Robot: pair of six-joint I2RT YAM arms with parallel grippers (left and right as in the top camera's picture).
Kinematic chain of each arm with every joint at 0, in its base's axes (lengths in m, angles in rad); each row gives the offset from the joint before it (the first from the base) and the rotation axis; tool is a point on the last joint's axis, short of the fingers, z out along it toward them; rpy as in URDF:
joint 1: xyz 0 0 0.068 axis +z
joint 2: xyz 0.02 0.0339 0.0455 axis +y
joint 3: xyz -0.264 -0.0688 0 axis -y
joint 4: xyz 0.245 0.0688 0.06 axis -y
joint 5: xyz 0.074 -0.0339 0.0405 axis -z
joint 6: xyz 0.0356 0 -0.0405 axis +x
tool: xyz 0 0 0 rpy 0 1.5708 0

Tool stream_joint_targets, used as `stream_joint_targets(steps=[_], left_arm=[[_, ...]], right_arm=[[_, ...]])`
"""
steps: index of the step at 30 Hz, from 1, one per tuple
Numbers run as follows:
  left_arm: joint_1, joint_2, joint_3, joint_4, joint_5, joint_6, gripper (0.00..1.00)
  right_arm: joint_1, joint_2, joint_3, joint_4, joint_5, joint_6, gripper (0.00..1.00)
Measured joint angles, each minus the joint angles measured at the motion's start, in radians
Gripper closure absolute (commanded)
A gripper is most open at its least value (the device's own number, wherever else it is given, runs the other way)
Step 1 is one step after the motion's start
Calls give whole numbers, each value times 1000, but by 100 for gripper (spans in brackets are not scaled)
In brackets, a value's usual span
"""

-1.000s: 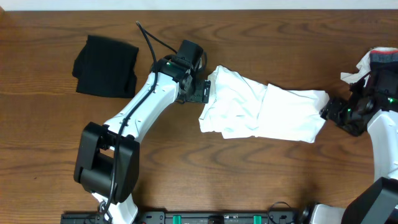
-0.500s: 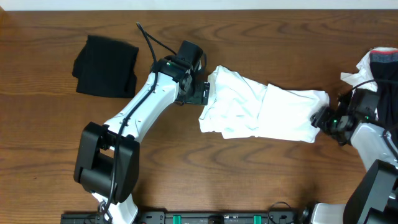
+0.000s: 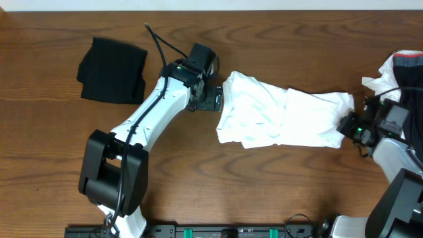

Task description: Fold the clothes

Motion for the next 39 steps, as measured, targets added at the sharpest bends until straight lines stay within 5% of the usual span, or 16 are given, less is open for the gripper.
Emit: stream_joint_targets(steps=[6, 10, 14, 20, 30, 39], left_arm=[[0, 0, 0, 6, -22, 0, 14], [0, 0, 0, 8, -2, -2, 42], [-5, 0, 0, 14, 72, 0, 51], [-49, 2, 0, 83, 163, -21, 86], [-165, 121, 0, 274, 275, -110, 89], [-194, 249, -1, 270, 280, -136, 94]], right_arm=[[-71, 0, 0, 10, -91, -57, 99], [-74, 0, 1, 16, -137, -74, 99], [-74, 0, 1, 15, -159, -83, 99], [-74, 0, 2, 3, -166, -90, 99], [-74, 0, 3, -16, -169, -92, 99], [-74, 0, 7, -53, -168, -98, 99]])
